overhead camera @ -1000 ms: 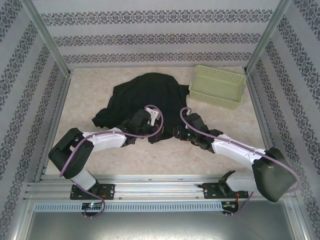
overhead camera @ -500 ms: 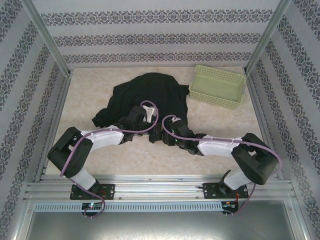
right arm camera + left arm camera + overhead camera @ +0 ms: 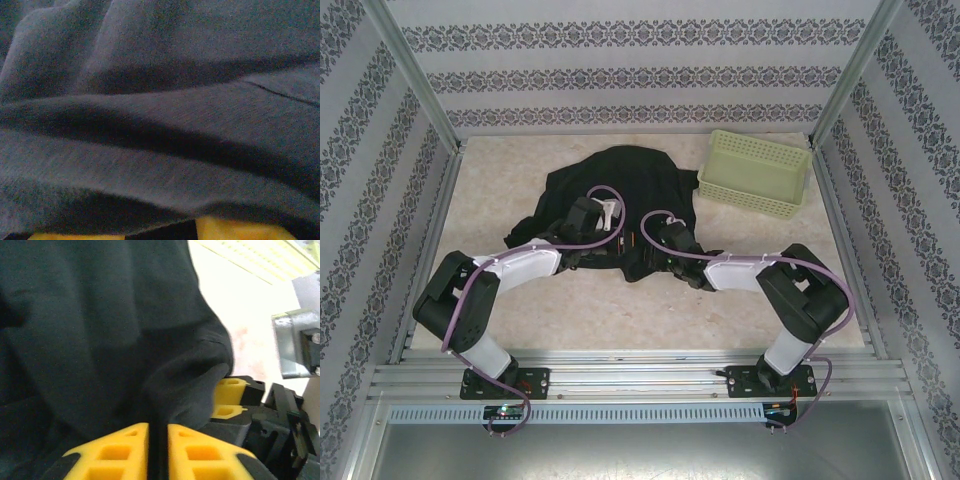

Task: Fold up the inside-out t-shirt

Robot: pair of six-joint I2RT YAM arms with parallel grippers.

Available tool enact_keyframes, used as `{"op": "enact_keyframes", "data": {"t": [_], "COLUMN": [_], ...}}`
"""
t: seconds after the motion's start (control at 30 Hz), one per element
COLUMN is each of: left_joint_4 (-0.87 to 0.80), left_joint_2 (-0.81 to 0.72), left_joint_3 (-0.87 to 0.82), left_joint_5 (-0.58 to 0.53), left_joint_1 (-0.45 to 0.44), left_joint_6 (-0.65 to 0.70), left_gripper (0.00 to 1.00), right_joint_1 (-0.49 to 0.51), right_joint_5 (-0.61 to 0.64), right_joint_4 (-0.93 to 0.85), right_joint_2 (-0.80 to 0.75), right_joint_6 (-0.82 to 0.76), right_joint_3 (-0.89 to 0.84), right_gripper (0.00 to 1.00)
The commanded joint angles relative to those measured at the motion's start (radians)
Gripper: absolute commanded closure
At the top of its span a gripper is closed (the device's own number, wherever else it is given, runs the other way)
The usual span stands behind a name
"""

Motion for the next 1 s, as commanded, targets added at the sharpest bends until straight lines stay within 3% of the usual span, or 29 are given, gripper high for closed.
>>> {"op": "enact_keyframes", "data": {"t": [0.0, 0.23, 0.4, 0.67, 0.8, 0.97], "left_joint_4": [-0.187, -0.174, -0.141, -0.193, -0.185, -0.146], "left_joint_2": [-0.035, -0.25, -0.242, -0.088, -0.062, -0.059], "left_joint_3": [0.011, -0.144, -0.18, -0.095, -0.09, -0.097], "left_joint_5": [-0.108, -0.193, -0.227, -0.332, -0.32, -0.257], "left_joint_1": [0.006, -0.104, -0.148, -0.124, -0.084, -0.066], "left_joint_6": [0.084, 0.134, 0.126, 0.081, 0.04, 0.021], "left_gripper": [0.74, 0.51, 0.4, 0.58, 0.78, 0.91], "right_joint_1": [0.007, 0.026, 0.041, 0.045, 0.055, 0.081], "right_joint_5": [-0.044, -0.073, -0.063, -0.057, -0.064, -0.065], "right_joint_4": [0.0, -0.043, -0.106, -0.143, -0.143, -0.128], "right_joint_2": [0.016, 0.03, 0.065, 0.067, 0.05, 0.024], "right_joint_6": [-0.008, -0.018, -0.031, -0.023, -0.018, 0.002], "right_joint_3": [0.053, 0.115, 0.175, 0.179, 0.163, 0.136], "right_gripper": [0.6, 0.56, 0.54, 0.58, 0.58, 0.58]}}
